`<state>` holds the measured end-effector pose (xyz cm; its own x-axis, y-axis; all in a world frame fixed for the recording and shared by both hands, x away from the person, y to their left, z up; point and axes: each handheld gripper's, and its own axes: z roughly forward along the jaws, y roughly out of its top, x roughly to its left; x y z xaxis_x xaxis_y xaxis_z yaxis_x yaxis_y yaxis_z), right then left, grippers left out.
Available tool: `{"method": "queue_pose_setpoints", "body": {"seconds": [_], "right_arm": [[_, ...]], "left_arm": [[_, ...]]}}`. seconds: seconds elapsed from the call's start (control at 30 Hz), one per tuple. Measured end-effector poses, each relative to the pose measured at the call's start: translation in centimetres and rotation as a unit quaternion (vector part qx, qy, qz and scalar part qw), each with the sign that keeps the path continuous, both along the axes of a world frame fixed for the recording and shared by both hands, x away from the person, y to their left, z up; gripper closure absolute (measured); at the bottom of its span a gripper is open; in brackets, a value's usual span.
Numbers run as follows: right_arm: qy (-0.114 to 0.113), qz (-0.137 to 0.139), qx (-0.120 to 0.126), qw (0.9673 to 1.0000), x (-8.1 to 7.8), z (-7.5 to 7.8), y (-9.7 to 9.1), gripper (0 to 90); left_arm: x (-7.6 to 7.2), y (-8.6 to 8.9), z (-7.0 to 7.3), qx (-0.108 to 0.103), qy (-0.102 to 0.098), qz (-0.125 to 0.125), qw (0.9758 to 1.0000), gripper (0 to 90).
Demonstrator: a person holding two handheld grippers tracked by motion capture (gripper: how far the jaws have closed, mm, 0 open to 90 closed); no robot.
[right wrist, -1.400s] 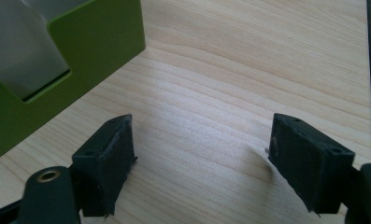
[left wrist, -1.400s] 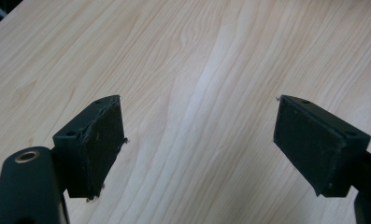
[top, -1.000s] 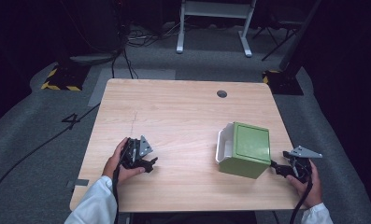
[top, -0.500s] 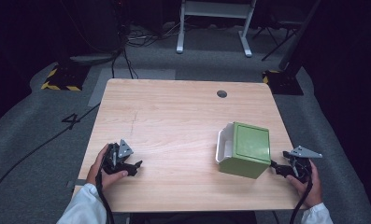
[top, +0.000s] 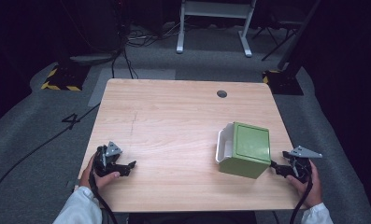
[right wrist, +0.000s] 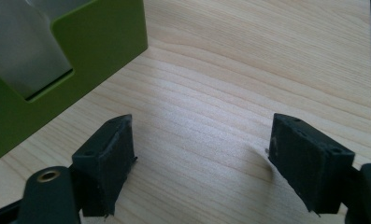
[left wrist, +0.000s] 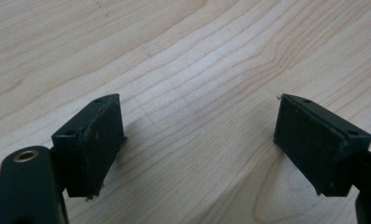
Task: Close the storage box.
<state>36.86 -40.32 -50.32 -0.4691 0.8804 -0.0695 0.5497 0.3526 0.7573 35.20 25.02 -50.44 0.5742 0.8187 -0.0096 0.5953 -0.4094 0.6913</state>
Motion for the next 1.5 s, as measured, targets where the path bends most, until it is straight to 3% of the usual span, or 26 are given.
{"method": "queue_pose_setpoints", "body": {"seconds": [1.5], "right_arm": [[0.003,0.006,0.004,1.0,0.05,-0.01,-0.02,22.3]], "left_arm": [[0.01,-0.13,-0.02,0.0,0.001,0.01,1.0,14.4]]}}
